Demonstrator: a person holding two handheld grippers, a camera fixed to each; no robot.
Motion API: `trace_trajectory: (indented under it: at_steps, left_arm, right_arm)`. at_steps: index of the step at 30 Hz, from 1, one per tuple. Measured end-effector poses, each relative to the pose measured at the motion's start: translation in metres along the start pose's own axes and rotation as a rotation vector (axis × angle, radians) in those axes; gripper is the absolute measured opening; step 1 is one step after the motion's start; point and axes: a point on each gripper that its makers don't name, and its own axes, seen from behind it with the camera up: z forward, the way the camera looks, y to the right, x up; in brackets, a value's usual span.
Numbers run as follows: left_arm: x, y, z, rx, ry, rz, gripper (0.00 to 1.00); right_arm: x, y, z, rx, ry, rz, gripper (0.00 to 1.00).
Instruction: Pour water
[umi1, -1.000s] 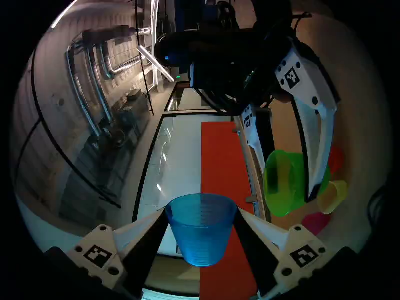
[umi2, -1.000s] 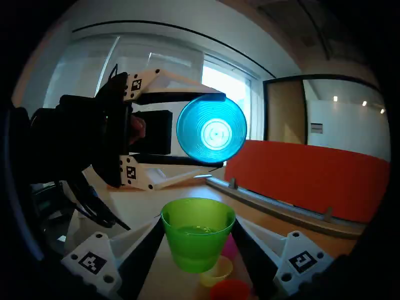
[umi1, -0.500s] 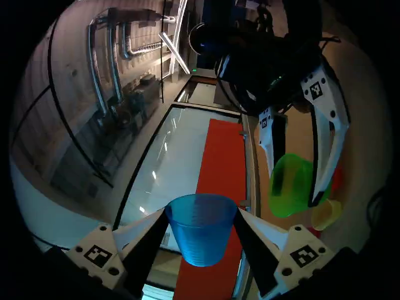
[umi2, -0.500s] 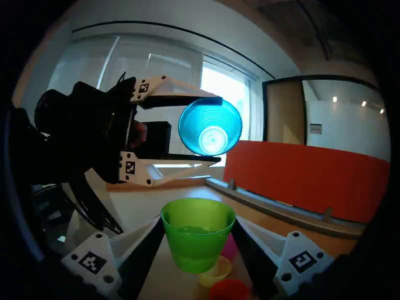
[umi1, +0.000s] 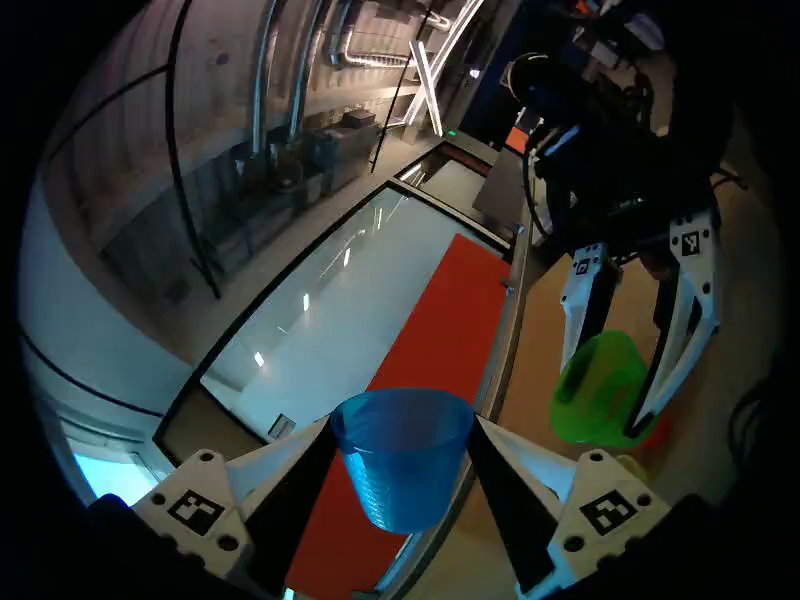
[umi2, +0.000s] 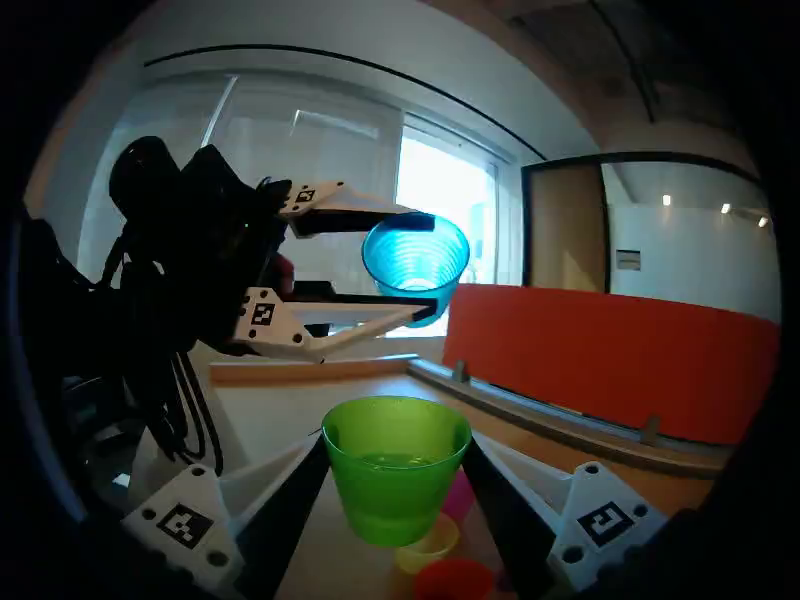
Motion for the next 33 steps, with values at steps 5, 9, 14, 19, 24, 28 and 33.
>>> trace_trajectory:
  at_steps: [5,9,14,19,24,28,33]
  left_arm:
    - [-0.006,-0.005,-0.003,0.019,-0.017,-0.098,0.88]
    - [-0.015,-0.006,-0.004,0.014,-0.046,-0.194,0.88]
    - [-0.025,-0.006,-0.002,0.006,-0.07,-0.363,0.88]
    - [-0.028,-0.007,-0.001,-0.002,-0.073,-0.507,0.88]
    - [-0.034,-0.003,-0.003,-0.019,-0.088,-0.619,0.88]
    - [-0.036,0.0,-0.005,-0.034,-0.098,-0.701,0.88]
    - [-0.04,0.003,-0.005,-0.038,-0.114,-0.802,0.88]
  right_arm:
    - [0.001,0.001,-0.001,-0.003,0.003,0.0,0.91]
    - [0.002,0.001,-0.002,-0.005,0.007,0.0,0.91]
    - [0.005,0.0,-0.003,-0.006,0.016,0.003,0.91]
    - [0.008,0.0,-0.005,-0.01,0.023,0.002,0.91]
    - [0.011,0.002,-0.007,-0.011,0.029,0.003,0.91]
    - [0.012,0.002,-0.007,-0.012,0.031,0.004,0.91]
    - [0.014,0.002,-0.007,-0.015,0.037,0.004,0.91]
